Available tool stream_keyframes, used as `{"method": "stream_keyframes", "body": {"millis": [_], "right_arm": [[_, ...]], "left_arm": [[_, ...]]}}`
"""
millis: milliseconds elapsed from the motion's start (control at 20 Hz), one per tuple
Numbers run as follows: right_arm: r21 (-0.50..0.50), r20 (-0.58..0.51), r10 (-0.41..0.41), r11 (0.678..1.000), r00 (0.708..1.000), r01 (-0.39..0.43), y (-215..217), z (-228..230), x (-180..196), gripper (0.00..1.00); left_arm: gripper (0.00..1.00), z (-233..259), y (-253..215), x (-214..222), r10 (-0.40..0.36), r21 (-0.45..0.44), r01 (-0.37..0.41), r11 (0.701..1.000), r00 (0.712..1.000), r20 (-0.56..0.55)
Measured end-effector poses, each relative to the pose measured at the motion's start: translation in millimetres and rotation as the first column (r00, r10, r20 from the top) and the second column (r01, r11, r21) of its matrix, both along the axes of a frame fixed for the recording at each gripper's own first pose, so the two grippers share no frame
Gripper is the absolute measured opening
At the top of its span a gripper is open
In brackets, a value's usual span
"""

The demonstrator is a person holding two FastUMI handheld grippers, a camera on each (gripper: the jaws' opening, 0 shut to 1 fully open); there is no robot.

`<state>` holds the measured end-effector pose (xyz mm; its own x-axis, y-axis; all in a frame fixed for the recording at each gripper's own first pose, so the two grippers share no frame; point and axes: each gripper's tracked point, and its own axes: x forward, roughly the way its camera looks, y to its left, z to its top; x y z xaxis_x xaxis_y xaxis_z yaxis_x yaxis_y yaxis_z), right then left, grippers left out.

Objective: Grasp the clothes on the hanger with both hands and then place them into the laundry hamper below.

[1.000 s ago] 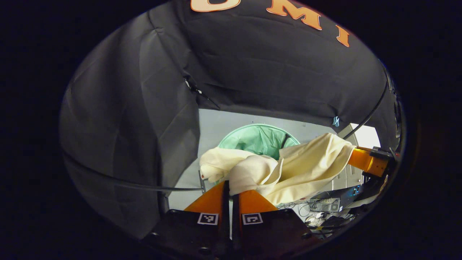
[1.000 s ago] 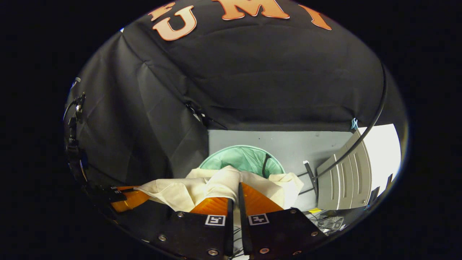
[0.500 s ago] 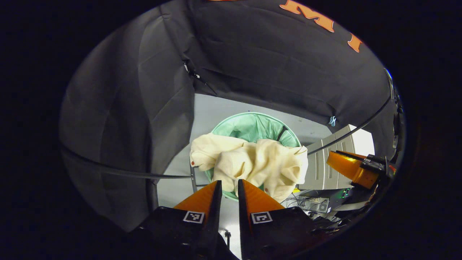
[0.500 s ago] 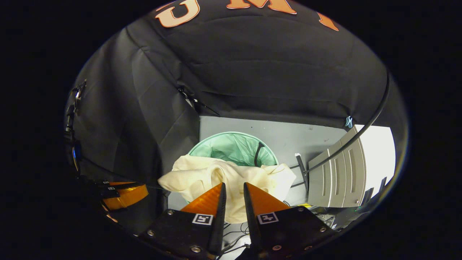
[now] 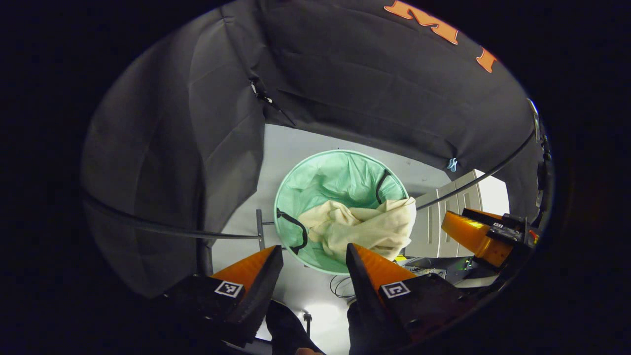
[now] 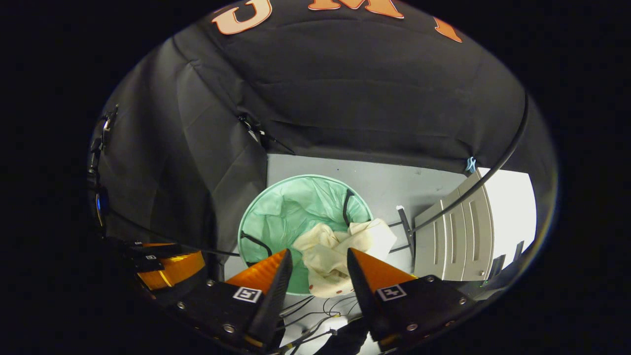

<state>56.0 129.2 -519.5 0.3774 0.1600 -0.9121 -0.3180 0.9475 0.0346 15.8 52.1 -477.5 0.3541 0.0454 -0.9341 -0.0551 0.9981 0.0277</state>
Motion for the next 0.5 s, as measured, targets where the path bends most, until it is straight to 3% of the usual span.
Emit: {"method": "stream_keyframes", "body": {"millis": [50, 100, 150, 250, 500], "right_arm": [[-0.007, 0.002, -0.002, 1.0, 1.0, 0.002, -2, 0, 0, 0.8], [-0.009, 0.002, -0.002, 1.0, 1.0, 0.002, -3, 3, -2, 0.77], [-0.011, 0.003, -0.003, 1.0, 1.0, 0.003, -5, 5, -4, 0.88], [-0.023, 0.011, -0.001, 1.0, 1.0, 0.001, -11, 11, -8, 0.94], [-0.045, 0.045, 0.004, 0.999, 0.999, -0.002, -20, 38, -18, 0.94]], "left_arm": [[0.86, 0, 2, -2, 0.002, 0.004, -0.002, 1.0, 1.0, -0.002], [0.92, 2, 0, -3, 0.002, -0.007, -0.002, 1.0, 1.0, -0.004], [0.94, 3, -1, -8, 0.004, -0.004, -0.004, 1.0, 1.0, -0.004], [0.97, 8, 3, -13, 0.008, 0.004, -0.008, 1.0, 1.0, 0.003], [0.97, 30, 5, -21, 0.017, 0.013, -0.018, 1.0, 0.999, 0.045]]}}
